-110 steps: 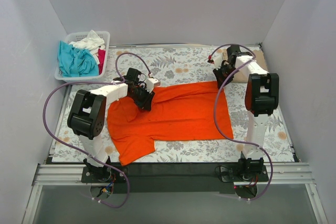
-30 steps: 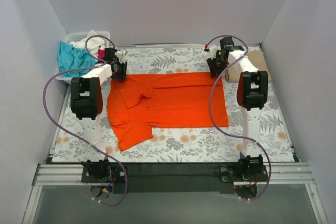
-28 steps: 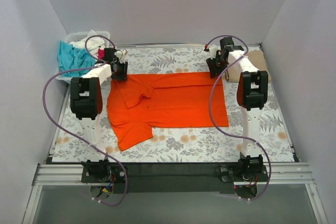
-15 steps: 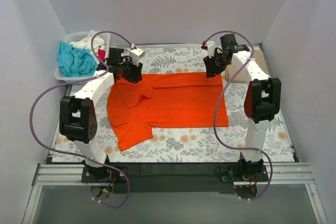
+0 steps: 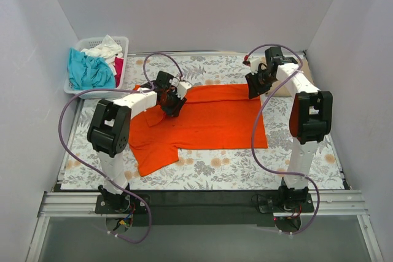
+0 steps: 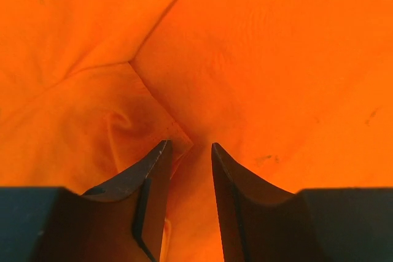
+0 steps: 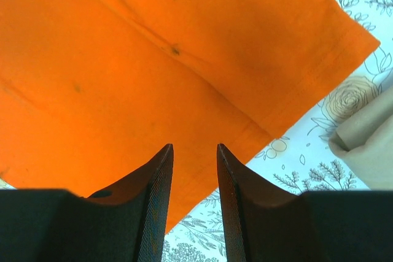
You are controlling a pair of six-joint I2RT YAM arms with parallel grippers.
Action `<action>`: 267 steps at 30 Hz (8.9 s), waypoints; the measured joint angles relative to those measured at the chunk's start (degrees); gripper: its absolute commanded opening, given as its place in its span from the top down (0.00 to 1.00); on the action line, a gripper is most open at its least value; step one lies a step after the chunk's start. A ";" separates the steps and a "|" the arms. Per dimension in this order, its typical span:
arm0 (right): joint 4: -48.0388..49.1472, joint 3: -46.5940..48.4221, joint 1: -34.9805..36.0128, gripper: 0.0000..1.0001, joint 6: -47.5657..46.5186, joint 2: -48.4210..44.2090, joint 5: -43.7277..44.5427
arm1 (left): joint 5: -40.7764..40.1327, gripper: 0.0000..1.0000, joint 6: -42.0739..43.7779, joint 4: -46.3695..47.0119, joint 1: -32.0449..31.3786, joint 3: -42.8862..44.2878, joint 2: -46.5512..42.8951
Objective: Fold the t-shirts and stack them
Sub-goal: Fold the tshirt
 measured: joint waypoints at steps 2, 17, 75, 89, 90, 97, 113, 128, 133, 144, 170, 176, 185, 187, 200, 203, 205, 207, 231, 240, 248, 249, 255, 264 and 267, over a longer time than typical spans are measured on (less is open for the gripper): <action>-0.35 -0.31 -0.46 0.64 -0.22 -0.09 0.00 | -1.09 0.67 0.00 -0.26 -0.15 0.00 1.20; -0.59 -0.33 -1.11 0.66 -0.85 -0.26 -0.04 | -3.15 0.98 -1.60 -1.57 -0.17 1.92 2.56; 4.96 -48.30 11.30 0.60 -20.35 -34.62 15.63 | -1.09 0.53 24.94 -21.38 19.21 -33.29 -42.38; 6.14 -54.66 12.94 0.64 -21.22 -36.33 17.40 | -1.86 0.53 22.03 -19.34 21.42 -30.05 -38.97; 6.73 -55.45 12.94 0.64 -21.33 -36.33 17.79 | -1.86 0.53 21.97 -19.28 21.49 -29.99 -38.75; 8.02 -55.78 13.05 0.66 -21.31 -36.65 18.93 | -1.90 0.53 21.84 -18.88 21.51 -29.99 -37.68; 7.78 -52.92 13.05 0.66 -22.08 -36.76 18.34 | -1.75 0.53 21.79 -18.73 21.51 -29.66 -36.48; 9.62 -55.01 13.09 0.95 -22.67 -35.19 18.97 | -1.92 0.54 21.35 -13.99 21.51 -32.87 -34.29; 10.03 -54.93 13.11 0.99 -22.49 -35.01 19.69 | -2.82 0.67 22.23 -11.50 21.51 -35.36 -32.61; 9.94 -55.04 13.05 0.99 -22.56 -35.58 19.71 | -3.80 1.00 24.44 -9.05 21.88 -36.74 -34.32; 5.51 -30.29 5.11 0.99 -25.22 -22.29 17.49 | 5.09 1.00 19.02 -18.97 26.91 -9.73 -18.38; 5.33 -22.38 4.00 0.99 -26.62 -15.65 16.79 | 6.51 1.00 16.44 -18.23 27.32 -2.56 -12.20; 5.35 -13.29 3.80 0.71 -25.97 -3.61 16.74 | 6.64 0.68 12.13 -15.52 27.50 2.03 -1.29; 5.33 -13.14 3.76 0.63 -25.64 -3.13 16.87 | 6.73 0.60 11.85 -15.67 27.58 1.84 -1.09; 4.28 -13.09 3.72 0.62 -20.55 -11.37 16.72 | 9.66 0.61 12.48 -15.80 25.83 -10.82 -24.30; 3.74 -13.07 3.72 0.67 -18.36 -13.03 15.34 | 9.55 0.61 12.48 -15.85 21.88 -17.18 -27.67; 2.97 -13.09 3.72 0.68 -16.76 -13.11 14.05 | 9.01 0.60 12.11 -15.82 18.27 -20.79 -28.11; 2.08 -13.62 3.72 0.68 -15.41 -13.11 12.74 | 8.11 0.59 11.37 -15.43 14.78 -23.41 -28.13; -0.66 -19.17 3.65 0.67 -11.78 -13.14 9.16 | -6.40 1.00 5.51 -1.33 6.91 -26.91 -21.11; -0.66 -19.17 3.21 0.67 -12.15 -13.14 9.09 | -6.16 1.00 3.98 -9.16 6.86 -9.81 -17.29; -0.63 -19.15 2.84 0.60 -12.46 -13.09 8.57 | -6.58 1.00 3.50 -6.03 9.31 10.56 -5.38; -0.63 -19.12 2.84 0.59 -12.52 -13.07 8.48 | -6.60 1.00 3.41 -5.51 9.77 11.45 -3.45; -0.63 -19.04 2.51 0.58 -12.66 -12.81 8.00 | -6.60 1.00 1.95 -3.54 11.98 14.40 6.36; -0.63 -18.60 2.47 0.54 -12.63 -11.02 7.80 | -6.16 0.99 -0.28 -0.90 12.41 17.25 10.03; -0.63 -18.58 2.47 0.54 -12.63 -11.02 7.67 | -6.03 0.99 -0.79 -0.61 12.35 17.25 10.08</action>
